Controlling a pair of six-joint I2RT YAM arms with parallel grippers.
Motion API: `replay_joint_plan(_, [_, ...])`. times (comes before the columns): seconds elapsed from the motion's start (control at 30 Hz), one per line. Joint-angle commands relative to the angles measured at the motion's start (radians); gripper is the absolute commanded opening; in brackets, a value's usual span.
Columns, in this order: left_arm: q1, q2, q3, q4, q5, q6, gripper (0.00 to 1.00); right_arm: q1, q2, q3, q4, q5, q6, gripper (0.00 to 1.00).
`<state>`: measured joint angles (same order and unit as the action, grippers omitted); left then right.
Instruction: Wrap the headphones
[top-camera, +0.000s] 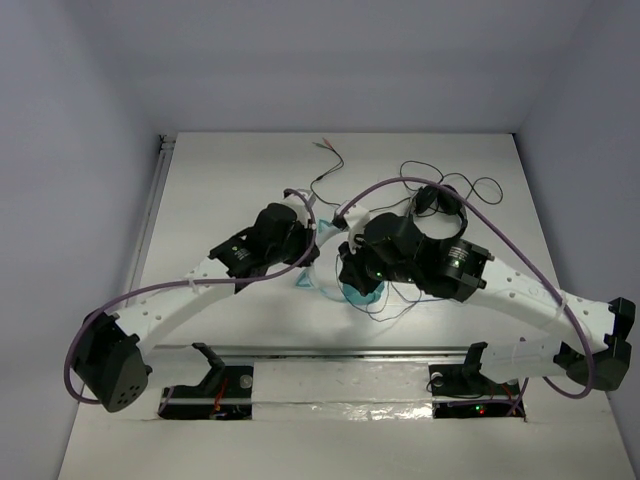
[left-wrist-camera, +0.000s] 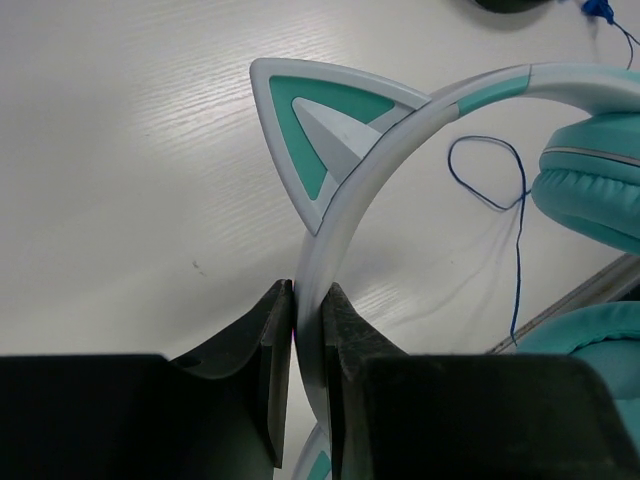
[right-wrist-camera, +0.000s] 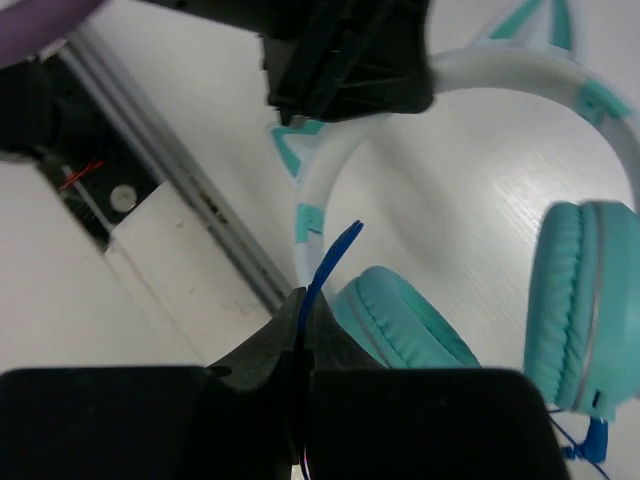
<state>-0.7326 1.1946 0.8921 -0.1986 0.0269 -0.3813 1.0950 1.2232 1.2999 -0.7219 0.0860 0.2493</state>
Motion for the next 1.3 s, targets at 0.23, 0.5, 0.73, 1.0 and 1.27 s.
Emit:
replay_joint_plan(0.23, [-0.042,-0.022,0.031,0.065,0.108,0.032,0.0,0.002,0.003,0.035,-0.004,-0.092,-0.027,0.0])
replay_joint_plan(0.5, [-0.042,-0.128,0.053,-0.11,0.077,0.093,0.0,0.002,-0.229,-0.095,-0.048,0.058,0.093,0.03])
replay_joint_plan(0.73, [-0.042,-0.159,0.015,-0.125,0.208,0.148,0.0,0.002,-0.245,-0.065,-0.126,0.268,0.145,0.09])
replay_joint_plan(1.0, [-0.042,-0.199,0.008,-0.096,0.324,0.194,0.0,0.002,-0.151,-0.025,-0.054,0.409,0.117,0.22])
replay_joint_plan(1.27, [-0.042,-0.273,0.051,-0.082,0.344,0.18,0.0,-0.093,-0.211,-0.157,0.161,0.411,0.143,0.26])
